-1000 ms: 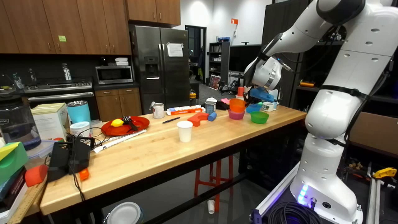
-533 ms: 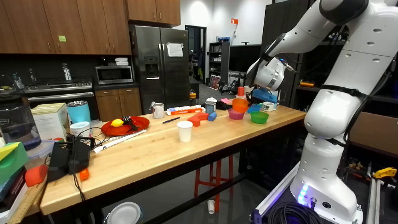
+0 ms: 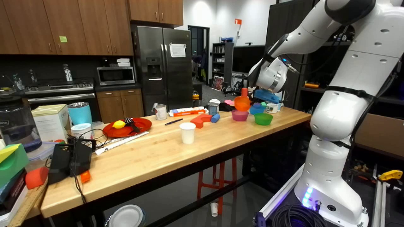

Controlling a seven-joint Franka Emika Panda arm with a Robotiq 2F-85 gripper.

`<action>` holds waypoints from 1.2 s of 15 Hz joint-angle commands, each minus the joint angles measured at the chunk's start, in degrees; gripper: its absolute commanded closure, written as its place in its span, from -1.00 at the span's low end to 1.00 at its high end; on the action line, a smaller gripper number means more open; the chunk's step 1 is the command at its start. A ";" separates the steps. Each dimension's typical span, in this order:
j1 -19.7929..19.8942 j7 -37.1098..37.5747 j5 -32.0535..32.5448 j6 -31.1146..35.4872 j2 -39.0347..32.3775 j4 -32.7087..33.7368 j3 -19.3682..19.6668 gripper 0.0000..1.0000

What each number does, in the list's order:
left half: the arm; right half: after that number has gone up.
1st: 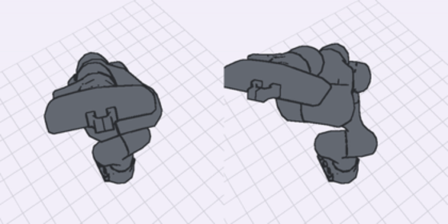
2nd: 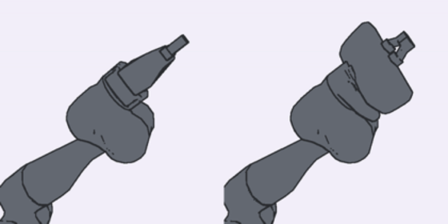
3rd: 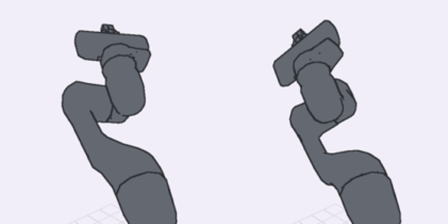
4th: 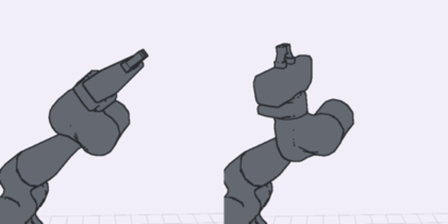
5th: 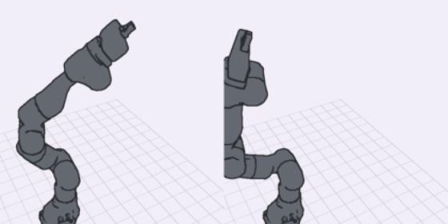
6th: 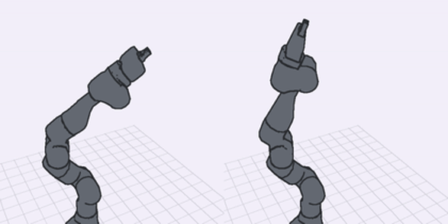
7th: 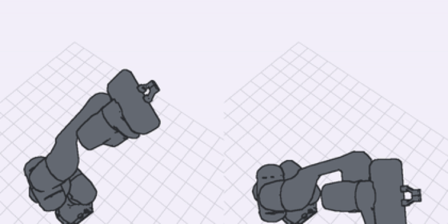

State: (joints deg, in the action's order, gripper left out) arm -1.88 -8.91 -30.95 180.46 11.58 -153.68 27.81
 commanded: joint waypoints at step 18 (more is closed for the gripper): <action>-4.59 -6.58 -0.28 -1.93 -1.21 3.62 10.78 0.98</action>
State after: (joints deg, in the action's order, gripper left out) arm -4.36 -13.30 -30.86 180.17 11.34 -152.39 36.22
